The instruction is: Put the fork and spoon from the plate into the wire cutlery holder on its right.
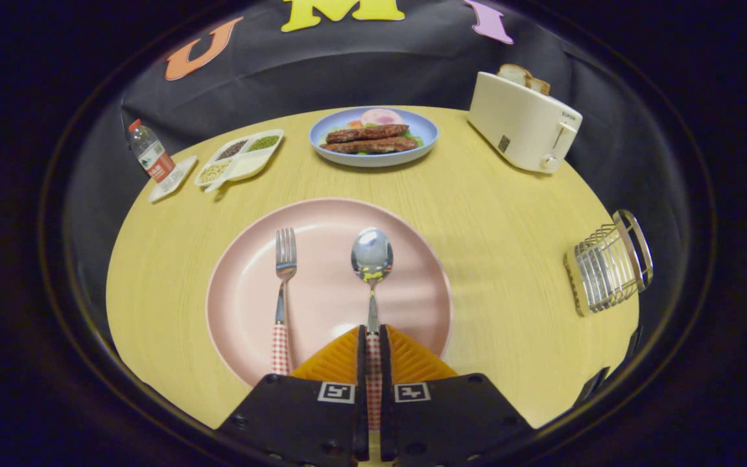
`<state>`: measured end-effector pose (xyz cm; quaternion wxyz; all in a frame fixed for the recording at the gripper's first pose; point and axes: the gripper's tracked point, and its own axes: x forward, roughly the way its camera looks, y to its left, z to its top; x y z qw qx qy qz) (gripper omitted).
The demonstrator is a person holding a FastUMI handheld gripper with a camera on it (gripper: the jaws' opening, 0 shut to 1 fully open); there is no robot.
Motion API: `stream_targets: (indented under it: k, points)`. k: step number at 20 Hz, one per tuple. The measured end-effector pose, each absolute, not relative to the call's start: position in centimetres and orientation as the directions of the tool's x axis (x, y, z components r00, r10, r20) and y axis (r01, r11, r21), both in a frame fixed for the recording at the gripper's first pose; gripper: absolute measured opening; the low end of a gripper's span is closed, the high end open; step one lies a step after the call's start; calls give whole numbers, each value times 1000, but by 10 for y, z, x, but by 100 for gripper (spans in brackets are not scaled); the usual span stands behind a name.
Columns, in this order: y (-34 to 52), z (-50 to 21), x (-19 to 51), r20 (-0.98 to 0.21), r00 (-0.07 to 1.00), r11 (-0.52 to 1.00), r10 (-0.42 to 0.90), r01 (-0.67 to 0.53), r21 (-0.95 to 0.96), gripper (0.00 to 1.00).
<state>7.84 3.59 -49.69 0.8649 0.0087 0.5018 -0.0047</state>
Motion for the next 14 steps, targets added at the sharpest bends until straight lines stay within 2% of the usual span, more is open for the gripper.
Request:
stream_targets:
  k: [2, 9, 14]
  points:
    - [32, -490, 77, -865, 501, 1000, -2, 12, 4, 3]
    - [4, -420, 69, -821, 571, 1000, 9, -16, 0, 3]
    - [-54, -369, 66, -790, 612, 1000, -30, 20, -23, 3]
